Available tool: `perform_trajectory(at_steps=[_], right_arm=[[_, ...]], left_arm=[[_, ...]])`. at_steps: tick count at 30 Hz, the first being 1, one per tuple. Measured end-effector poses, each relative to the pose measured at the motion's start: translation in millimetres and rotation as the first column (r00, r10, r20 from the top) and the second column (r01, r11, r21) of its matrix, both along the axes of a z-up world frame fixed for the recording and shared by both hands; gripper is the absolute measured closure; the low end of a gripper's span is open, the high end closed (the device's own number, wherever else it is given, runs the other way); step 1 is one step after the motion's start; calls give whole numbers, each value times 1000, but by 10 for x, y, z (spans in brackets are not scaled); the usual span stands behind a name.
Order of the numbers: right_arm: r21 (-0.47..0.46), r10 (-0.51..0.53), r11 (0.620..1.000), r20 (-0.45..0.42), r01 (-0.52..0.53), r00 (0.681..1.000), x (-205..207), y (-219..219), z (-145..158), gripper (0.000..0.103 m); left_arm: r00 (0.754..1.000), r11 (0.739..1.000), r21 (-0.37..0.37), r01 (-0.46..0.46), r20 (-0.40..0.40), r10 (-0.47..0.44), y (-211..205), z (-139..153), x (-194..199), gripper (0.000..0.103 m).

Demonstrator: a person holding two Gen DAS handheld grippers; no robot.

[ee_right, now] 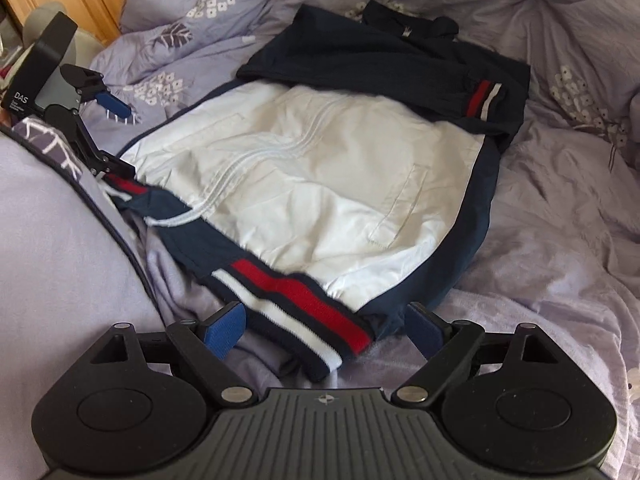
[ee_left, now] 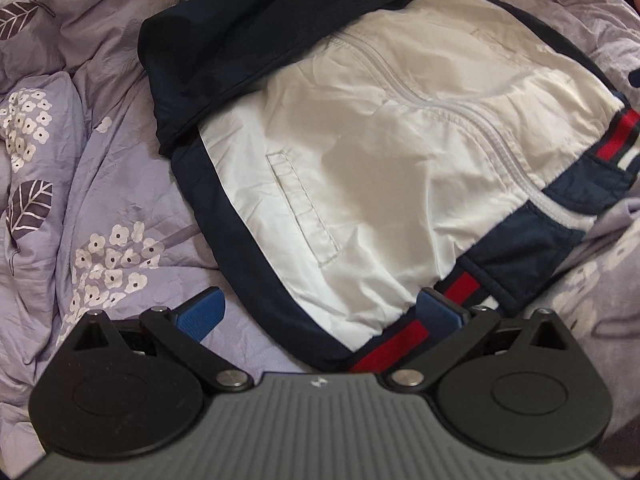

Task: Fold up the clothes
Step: 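Grasp the striped waistband with the right gripper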

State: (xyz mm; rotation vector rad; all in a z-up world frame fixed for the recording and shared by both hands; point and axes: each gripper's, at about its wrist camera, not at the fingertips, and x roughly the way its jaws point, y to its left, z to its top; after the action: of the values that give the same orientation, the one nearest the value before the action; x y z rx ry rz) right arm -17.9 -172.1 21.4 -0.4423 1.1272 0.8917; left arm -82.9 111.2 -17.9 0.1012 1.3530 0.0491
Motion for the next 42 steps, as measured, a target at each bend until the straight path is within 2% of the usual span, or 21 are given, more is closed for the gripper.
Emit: perform_trajectory(at_steps=[1, 4, 8, 12, 17, 25, 30, 38, 42], right_arm=[[-14, -5, 1000, 9, 5, 1000, 26, 63, 0, 16], [-92, 9, 996, 59, -4, 998, 96, 266, 15, 16], [-128, 112, 987, 94, -99, 989, 47, 438, 126, 15], [-137, 143, 982, 107, -128, 984, -50, 473, 148, 13], [-114, 89, 990, 78, -80, 993, -108, 407, 91, 13], [-82, -9, 997, 25, 11, 1000, -131, 269, 25, 13], [-69, -39, 997, 4, 39, 999, -120, 232, -9, 12], [-86, -30, 996, -13, 29, 999, -104, 241, -48, 11], [-109, -2, 994, -12, 1, 1000, -106, 212, -49, 10]], left_arm=[[1000, 1000, -7, -20, 2, 20, -26, 11, 95, 0], [1000, 999, -42, -3, 4, 3, -168, 70, 310, 0], [998, 998, 22, 57, 13, -58, -316, 152, 303, 0], [1000, 999, 23, 26, -10, -25, -333, 125, 186, 0], [995, 996, 16, -92, -23, 92, -327, 101, 106, 0], [992, 991, 49, -125, 2, 125, -462, 130, -90, 0], [992, 991, 32, -128, -14, 129, -428, 93, -89, 0], [995, 995, 10, -96, -30, 96, -359, 73, -88, 0], [999, 996, 70, -48, -23, 49, -194, 105, -144, 0]])
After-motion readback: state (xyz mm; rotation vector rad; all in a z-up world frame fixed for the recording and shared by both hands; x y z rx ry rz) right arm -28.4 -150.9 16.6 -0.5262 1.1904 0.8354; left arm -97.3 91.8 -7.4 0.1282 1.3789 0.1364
